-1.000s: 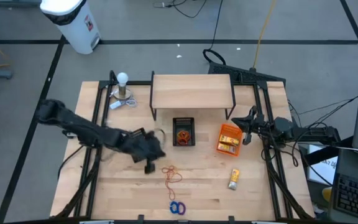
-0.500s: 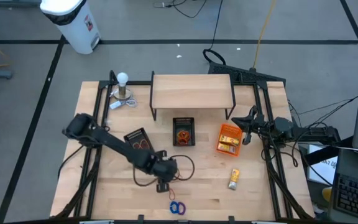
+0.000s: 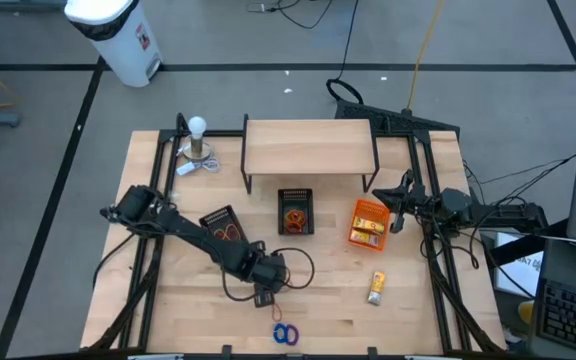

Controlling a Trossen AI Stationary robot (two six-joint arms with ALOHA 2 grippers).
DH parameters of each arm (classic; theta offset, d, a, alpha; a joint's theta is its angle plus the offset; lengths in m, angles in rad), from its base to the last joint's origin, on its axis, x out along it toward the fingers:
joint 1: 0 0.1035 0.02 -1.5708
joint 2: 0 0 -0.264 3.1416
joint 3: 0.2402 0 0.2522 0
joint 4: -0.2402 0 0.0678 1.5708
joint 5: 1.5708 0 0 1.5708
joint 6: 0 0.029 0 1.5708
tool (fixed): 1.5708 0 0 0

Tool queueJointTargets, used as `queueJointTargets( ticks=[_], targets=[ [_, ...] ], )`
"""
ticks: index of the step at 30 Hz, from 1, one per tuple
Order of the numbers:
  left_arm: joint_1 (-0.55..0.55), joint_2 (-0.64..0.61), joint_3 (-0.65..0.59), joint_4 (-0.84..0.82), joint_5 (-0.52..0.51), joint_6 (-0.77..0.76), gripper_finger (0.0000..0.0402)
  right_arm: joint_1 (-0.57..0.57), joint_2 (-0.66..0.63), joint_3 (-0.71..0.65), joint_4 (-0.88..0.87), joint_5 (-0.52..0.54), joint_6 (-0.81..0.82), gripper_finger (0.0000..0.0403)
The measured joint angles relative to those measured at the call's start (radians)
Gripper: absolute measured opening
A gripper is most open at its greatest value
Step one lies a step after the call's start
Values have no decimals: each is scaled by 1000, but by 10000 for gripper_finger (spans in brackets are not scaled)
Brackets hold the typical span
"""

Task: Pick & Place Office Desk Supplies
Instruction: Put the yellow rubber band into the left black basket

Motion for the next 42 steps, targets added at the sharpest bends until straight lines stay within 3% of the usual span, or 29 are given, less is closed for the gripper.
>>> queueJointTargets(
  ticks=[15, 18, 23, 27, 35, 42],
  targets=[
    [-1, 40, 2, 15, 13, 3, 140, 0, 10, 0, 1, -3, 7, 0],
    [-1, 41, 2, 13, 16, 34, 107, 0, 10, 0, 2, -3, 7, 0],
    [0, 30, 0, 25, 33, 34, 15, 0, 10, 0, 2, -4, 7, 0],
    [3, 13, -2, 40, 33, 33, 14, 0, 10, 0, 1, -28, 7, 0],
    [-8, -86, 2, 49, -18, 55, 8, 0, 10, 0, 0, -55, 7, 0],
    [-71, -298, 2, 48, -187, 167, 6, 0, 10, 0, 0, -56, 11, 0]
  ],
)
